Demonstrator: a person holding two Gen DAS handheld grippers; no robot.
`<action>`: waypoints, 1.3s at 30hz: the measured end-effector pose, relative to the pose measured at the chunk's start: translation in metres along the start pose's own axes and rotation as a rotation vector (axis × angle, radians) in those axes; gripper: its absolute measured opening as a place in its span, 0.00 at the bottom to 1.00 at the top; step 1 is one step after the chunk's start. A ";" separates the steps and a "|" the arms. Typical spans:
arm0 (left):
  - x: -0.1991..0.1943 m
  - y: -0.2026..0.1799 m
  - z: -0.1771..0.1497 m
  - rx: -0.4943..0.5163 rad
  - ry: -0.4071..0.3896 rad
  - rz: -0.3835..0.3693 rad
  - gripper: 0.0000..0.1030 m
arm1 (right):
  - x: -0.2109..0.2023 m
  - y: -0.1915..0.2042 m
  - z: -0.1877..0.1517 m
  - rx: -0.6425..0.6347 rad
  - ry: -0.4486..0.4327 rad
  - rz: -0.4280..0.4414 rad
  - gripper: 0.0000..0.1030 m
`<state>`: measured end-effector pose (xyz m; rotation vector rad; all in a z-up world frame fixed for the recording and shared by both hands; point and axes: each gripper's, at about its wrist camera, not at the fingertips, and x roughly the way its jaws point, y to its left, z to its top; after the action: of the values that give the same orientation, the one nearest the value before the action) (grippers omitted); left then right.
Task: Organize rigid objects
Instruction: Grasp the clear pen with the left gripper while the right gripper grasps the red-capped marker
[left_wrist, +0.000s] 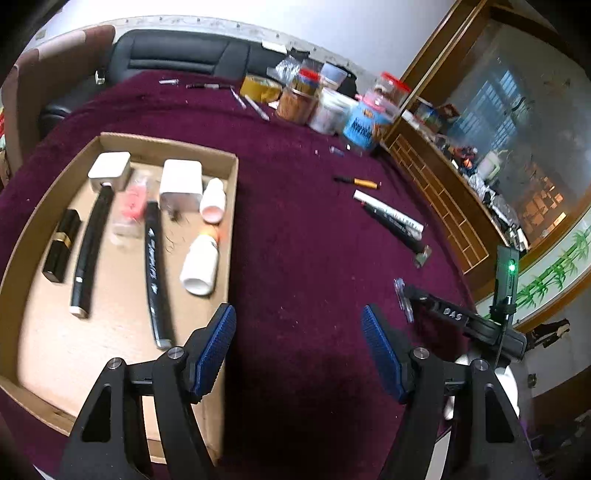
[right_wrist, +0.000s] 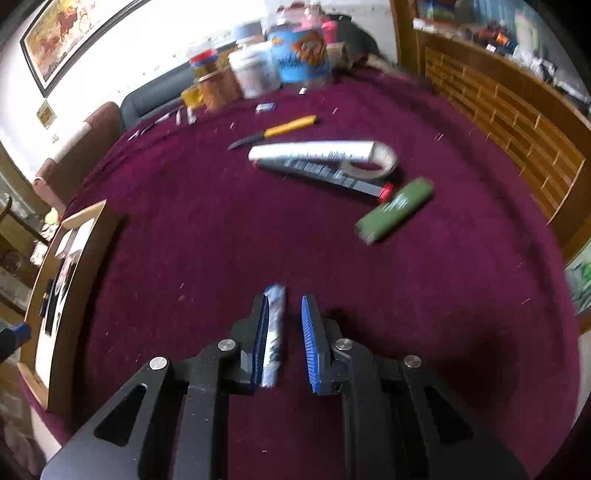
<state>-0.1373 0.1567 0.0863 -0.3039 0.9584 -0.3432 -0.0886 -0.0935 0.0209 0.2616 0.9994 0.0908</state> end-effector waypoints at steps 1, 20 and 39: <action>0.000 -0.004 -0.002 0.008 0.005 0.014 0.63 | 0.004 0.006 -0.002 -0.006 0.011 0.033 0.18; 0.050 -0.042 -0.013 0.087 0.134 0.022 0.63 | -0.005 -0.046 0.082 -0.098 -0.112 -0.039 0.17; 0.061 -0.029 -0.007 0.053 0.148 0.021 0.63 | 0.041 -0.016 0.098 -0.222 -0.020 0.015 0.18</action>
<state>-0.1154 0.1045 0.0491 -0.2226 1.0955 -0.3751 0.0147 -0.1186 0.0333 0.0671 0.9582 0.2112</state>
